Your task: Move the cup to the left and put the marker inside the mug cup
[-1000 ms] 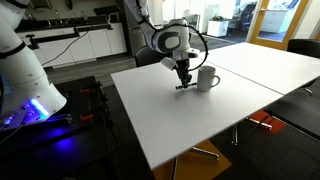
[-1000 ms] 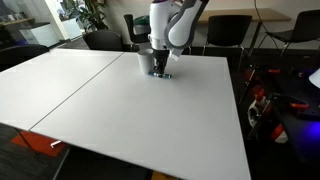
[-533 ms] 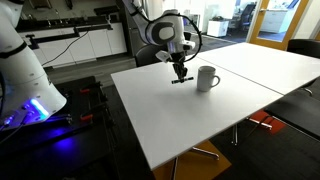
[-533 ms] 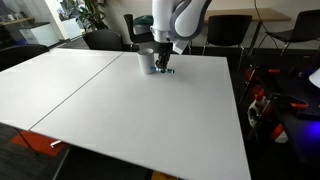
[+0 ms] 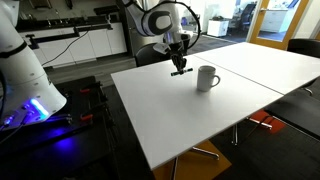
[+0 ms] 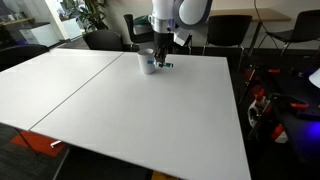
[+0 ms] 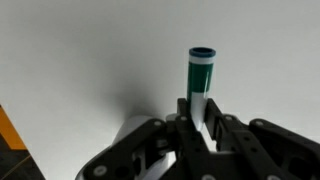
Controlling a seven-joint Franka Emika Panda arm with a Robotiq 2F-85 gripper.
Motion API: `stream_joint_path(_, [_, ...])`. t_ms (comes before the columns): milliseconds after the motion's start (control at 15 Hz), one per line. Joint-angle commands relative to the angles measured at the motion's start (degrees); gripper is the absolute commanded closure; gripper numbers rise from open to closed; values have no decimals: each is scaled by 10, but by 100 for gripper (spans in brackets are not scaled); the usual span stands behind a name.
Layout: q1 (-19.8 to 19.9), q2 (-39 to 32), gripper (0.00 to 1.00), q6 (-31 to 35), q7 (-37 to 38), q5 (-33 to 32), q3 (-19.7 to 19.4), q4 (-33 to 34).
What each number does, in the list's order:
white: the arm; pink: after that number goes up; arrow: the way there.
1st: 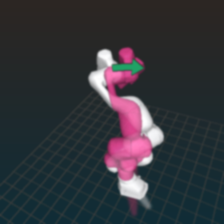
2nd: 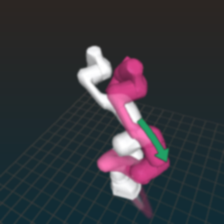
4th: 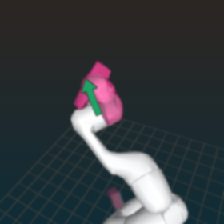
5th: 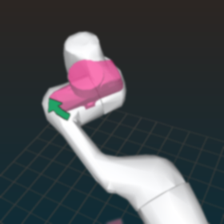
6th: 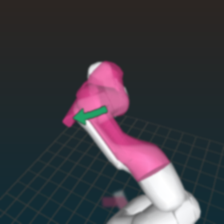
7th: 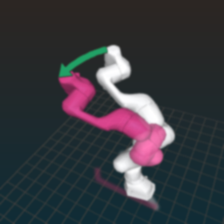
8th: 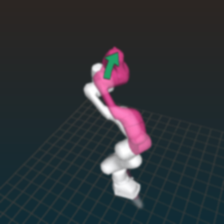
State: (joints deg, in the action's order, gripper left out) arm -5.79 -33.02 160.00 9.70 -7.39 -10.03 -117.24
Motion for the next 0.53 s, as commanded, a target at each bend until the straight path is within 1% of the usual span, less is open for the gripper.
stream_joint_path(0, [-21,43,95,8,13,-29,-20,-31])
stream_joint_path(133, [-32,53,95,22,26,-44,-32,-34])
stream_joint_path(333, [-58,61,95,54,62,-70,-64,-32])
stream_joint_path(467, [-83,59,95,81,97,-86,-94,-28])
